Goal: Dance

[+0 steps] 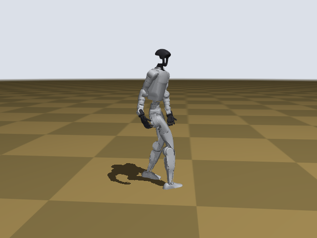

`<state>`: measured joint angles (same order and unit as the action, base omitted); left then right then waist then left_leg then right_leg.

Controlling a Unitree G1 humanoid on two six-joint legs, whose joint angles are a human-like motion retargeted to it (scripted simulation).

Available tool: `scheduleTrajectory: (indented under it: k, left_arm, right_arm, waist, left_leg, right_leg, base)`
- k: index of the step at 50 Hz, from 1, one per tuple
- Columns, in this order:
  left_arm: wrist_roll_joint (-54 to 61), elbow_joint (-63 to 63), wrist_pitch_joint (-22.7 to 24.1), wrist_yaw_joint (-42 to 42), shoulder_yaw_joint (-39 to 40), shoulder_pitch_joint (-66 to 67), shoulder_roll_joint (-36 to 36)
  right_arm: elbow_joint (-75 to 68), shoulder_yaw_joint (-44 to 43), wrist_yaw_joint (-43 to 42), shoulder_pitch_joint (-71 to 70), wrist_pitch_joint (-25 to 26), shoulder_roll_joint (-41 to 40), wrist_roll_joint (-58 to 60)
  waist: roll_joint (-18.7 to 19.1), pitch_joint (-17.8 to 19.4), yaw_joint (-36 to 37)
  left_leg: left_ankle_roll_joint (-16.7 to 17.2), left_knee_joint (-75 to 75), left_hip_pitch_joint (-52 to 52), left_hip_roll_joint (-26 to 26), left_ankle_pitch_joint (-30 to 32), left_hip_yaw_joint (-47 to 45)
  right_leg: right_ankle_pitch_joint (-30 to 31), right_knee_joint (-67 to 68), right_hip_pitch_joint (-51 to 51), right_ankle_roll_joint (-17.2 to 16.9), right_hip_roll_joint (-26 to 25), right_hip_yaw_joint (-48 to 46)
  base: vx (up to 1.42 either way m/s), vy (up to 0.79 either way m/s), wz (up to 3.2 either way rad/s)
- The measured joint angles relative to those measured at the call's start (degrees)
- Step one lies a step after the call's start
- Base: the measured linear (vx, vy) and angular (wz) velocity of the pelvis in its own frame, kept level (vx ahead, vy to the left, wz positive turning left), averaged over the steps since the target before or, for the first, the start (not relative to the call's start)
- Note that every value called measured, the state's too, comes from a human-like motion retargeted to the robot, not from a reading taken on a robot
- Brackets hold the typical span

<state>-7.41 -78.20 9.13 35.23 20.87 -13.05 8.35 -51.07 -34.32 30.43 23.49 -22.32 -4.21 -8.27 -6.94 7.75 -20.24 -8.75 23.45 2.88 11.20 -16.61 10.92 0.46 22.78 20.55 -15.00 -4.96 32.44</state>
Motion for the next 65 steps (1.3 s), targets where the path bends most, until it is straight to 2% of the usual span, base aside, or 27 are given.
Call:
scheduleTrajectory:
  k: [2, 5, 7, 8, 10, 12, 13, 15, 17, 19, 20, 22, 27, 31, 35, 39, 45, 50, 57, 65]
  left_arm:
    - [7.2, 1.0, -3.8, 1.3, 10.5, 2.4, 0.0]
    - [15.1, 2.2, -7.5, 4.1, 22.2, 6.1, -1.7]
    - [20.7, 2.4, -6.5, 1.8, 26.7, 8.1, -3.2]
    - [23.4, 2.6, -5.3, -0.1, 28.4, 9.0, -3.8]
    - [28.3, 2.7, -2.6, -4.1, 32.3, 9.9, -4.9]
    - [33.1, 2.6, -0.8, -7.2, 37.4, 9.7, -5.7]
    - [36.0, 2.8, -0.2, -8.4, 40.0, 9.5, -5.7]
    - [42.4, 3.7, 0.4, -9.6, 44.8, 9.9, -5.1]
    - [48.5, 5.3, 0.5, -9.5, 49.7, 9.9, -4.9]
    - [52.7, 6.0, 0.9, -9.9, 54.1, 10.1, -5.0]
    - [53.9, 6.2, 1.2, -10.3, 56.2, 10.7, -5.0]
    - [53.8, 6.0, 1.5, -11.5, 59.2, 12.3, -4.9]
    - [56.1, 6.2, 2.4, -14.9, 65.5, 13.8, -4.6]
    - [61.3, 5.6, 4.2, -18.0, 64.9, 13.8, -5.8]
    - [61.4, 5.2, 6.0, -20.2, 63.2, 14.0, -8.1]
    - [61.4, 5.4, 6.0, -20.4, 63.8, 12.4, -10.5]
    - [62.9, 5.7, 6.2, -20.3, 68.4, 10.2, -13.5]
    - [61.8, 4.9, 6.4, -20.7, 70.7, 10.5, -14.9]
    - [62.5, 4.6, 6.6, -21.0, 70.9, 10.7, -13.6]
    - [63.3, 5.3, 6.7, -22.8, 71.7, 10.3, -11.7]
  right_arm:
    - [12.0, 6.0, -9.3, 8.3, -4.5, 2.3, 1.7]
    - [28.7, 10.9, -30.4, 16.3, -9.7, 3.7, 8.5]
    - [37.0, 13.6, -43.0, 17.2, -11.3, 1.7, 10.4]
    - [39.5, 14.7, -46.6, 15.9, -12.4, -0.6, 9.8]
    - [43.7, 17.0, -49.0, 10.5, -15.7, -7.5, 6.4]
    - [48.1, 17.5, -44.4, 1.9, -18.3, -11.6, -7.0]
    - [50.4, 17.5, -40.7, -3.6, -19.7, -13.6, -13.6]
    - [54.4, 17.1, -38.0, -14.6, -22.5, -14.9, -22.1]
    - [58.5, 16.8, -41.1, -25.1, -23.3, -9.7, -27.1]
    - [62.5, 16.1, -44.4, -35.3, -22.8, -2.3, -30.0]
    - [64.2, 15.5, -45.4, -40.6, -21.4, 0.9, -31.4]
    - [66.4, 14.8, -47.3, -51.2, -17.6, 6.3, -36.1]
    - [65.0, 14.8, -55.5, -72.0, -15.5, 20.4, -41.3]
    - [59.9, 16.9, -64.8, -81.6, -16.9, 31.5, -38.6]
    - [51.4, 16.2, -68.1, -87.5, -18.4, 39.5, -37.5]
    - [40.5, 15.4, -66.7, -92.9, -20.1, 45.3, -40.0]
    - [24.2, 16.9, -63.7, -95.9, -23.4, 53.6, -46.4]
    - [12.7, 19.9, -62.8, -96.2, -22.2, 62.4, -51.3]
    - [9.0, 22.6, -63.8, -99.5, -23.2, 65.6, -51.2]
    - [10.9, 25.6, -63.4, -99.2, -22.8, 67.1, -49.2]
  waist:
    - [-0.8, -2.4, -0.7]
    - [-1.7, -6.1, 1.3]
    - [-1.8, -8.5, 3.0]
    - [-1.9, -9.6, 3.7]
    - [-1.0, -12.1, 4.4]
    - [-1.5, -12.9, 5.8]
    - [-1.5, -12.6, 7.2]
    - [-1.5, -11.5, 10.2]
    - [-0.6, -10.3, 13.0]
    - [0.6, -10.1, 13.8]
    - [1.3, -10.5, 13.7]
    - [2.5, -11.8, 11.9]
    - [2.7, -12.7, 10.7]
    - [1.7, -11.5, 13.8]
    - [0.7, -10.2, 16.8]
    - [-0.1, -9.4, 18.2]
    - [-0.5, -10.1, 16.8]
    - [0.2, -11.0, 16.1]
    - [0.8, -11.6, 16.3]
    - [1.4, -11.3, 16.0]
  left_leg:
    - [-0.6, -2.2, 0.2, 1.6, 2.9, 0.0]
    - [3.4, -2.2, 1.4, -1.7, 5.8, 0.2]
    - [9.0, 0.0, 4.0, -7.0, 6.4, -2.2]
    - [13.0, 1.3, 5.6, -9.5, 6.4, -3.3]
    - [23.7, 4.0, 10.5, -12.6, 6.9, -3.8]
    - [23.7, 9.2, 14.8, -12.6, 5.8, -8.0]
    - [23.7, 11.2, 16.0, -16.5, 3.7, -11.4]
    - [23.7, 11.3, 15.4, -26.5, 6.0, -19.7]
    - [21.8, 10.4, 15.4, -30.3, 13.8, -19.4]
    - [20.5, 9.1, 17.0, -31.2, 22.9, -16.6]
    - [20.7, 7.9, 17.7, -31.7, 27.6, -15.8]
    - [23.7, 4.8, 18.4, -33.8, 37.5, -19.9]
    - [23.7, 5.4, 22.2, -36.1, 42.0, -23.6]
    - [23.7, 6.5, 24.8, -36.9, 44.9, -21.6]
    - [23.4, 8.8, 26.8, -38.1, 46.6, -19.9]
    - [20.5, 12.0, 29.4, -38.5, 46.6, -19.0]
    - [16.3, 16.0, 33.5, -39.8, 46.6, -18.0]
    - [14.7, 19.6, 36.9, -42.6, 46.6, -17.4]
    - [11.7, 21.9, 39.2, -44.3, 46.6, -17.0]
    - [11.4, 21.4, 37.5, -44.8, 46.6, -18.0]
  right_leg:
    - [-2.7, 0.1, -0.4, 0.0, 3.4, 0.6]
    - [-5.5, 2.5, -1.4, 0.8, 2.7, 2.7]
    - [-6.8, 2.4, -1.5, 3.0, 4.3, -2.7]
    - [-7.2, 1.9, -1.8, 3.4, 5.3, -5.4]
    - [-8.5, 1.5, -1.4, 3.5, 6.8, -11.4]
    - [-10.1, 1.8, -2.4, 1.2, 9.9, -15.6]
    - [-10.0, 1.3, -3.3, 1.0, 9.4, -18.2]
    - [-10.3, 0.8, -5.8, 0.5, 8.6, -22.5]
    - [-11.1, 0.9, -7.9, 0.8, 6.7, -25.1]
    - [-11.7, 1.4, -8.8, 1.5, 5.5, -27.0]
    - [-11.9, 1.7, -8.9, 1.8, 4.9, -27.9]
    - [-12.4, 2.9, -8.2, 2.2, 4.8, -30.3]
    - [-12.6, 4.3, -8.3, 4.7, 3.3, -32.9]
    - [-13.8, 5.9, -8.6, 6.6, 2.8, -35.6]
    - [-15.7, 7.8, -9.4, 8.7, 1.0, -36.8]
    - [-17.5, 10.4, -9.1, 9.7, 0.3, -37.7]
    - [-20.2, 13.9, -7.3, 10.4, -2.1, -36.9]
    - [-22.1, 16.1, -5.9, 10.7, -4.6, -35.8]
    - [-22.9, 18.4, -4.6, 11.5, -5.9, -35.7]
    - [-22.4, 17.1, -6.2, 12.4, -5.7, -35.7]
  base:
    - [0.04, -0.23, 1.72]
    - [0.19, -0.66, 1.86]
    - [0.18, -0.62, 2.25]
    - [0.12, -0.60, 2.46]
    - [0.10, -0.40, 2.63]
    - [0.16, -0.20, 2.33]
    - [0.19, -0.44, 1.85]
    - [0.22, -0.43, 1.38]
    - [0.20, -0.23, 0.79]
    - [0.18, -0.17, 0.72]
    - [0.21, -0.13, 0.96]
    - [0.26, -0.09, 1.20]
    - [0.25, -0.16, 1.07]
    - [0.21, -0.23, 0.83]
    - [0.20, -0.25, 0.55]
    - [0.15, -0.14, 0.35]
    - [0.08, -0.06, 0.04]
    - [0.02, -0.02, -0.30]
    - [0.01, -0.01, -0.06]
    - [0.00, 0.00, 0.00]
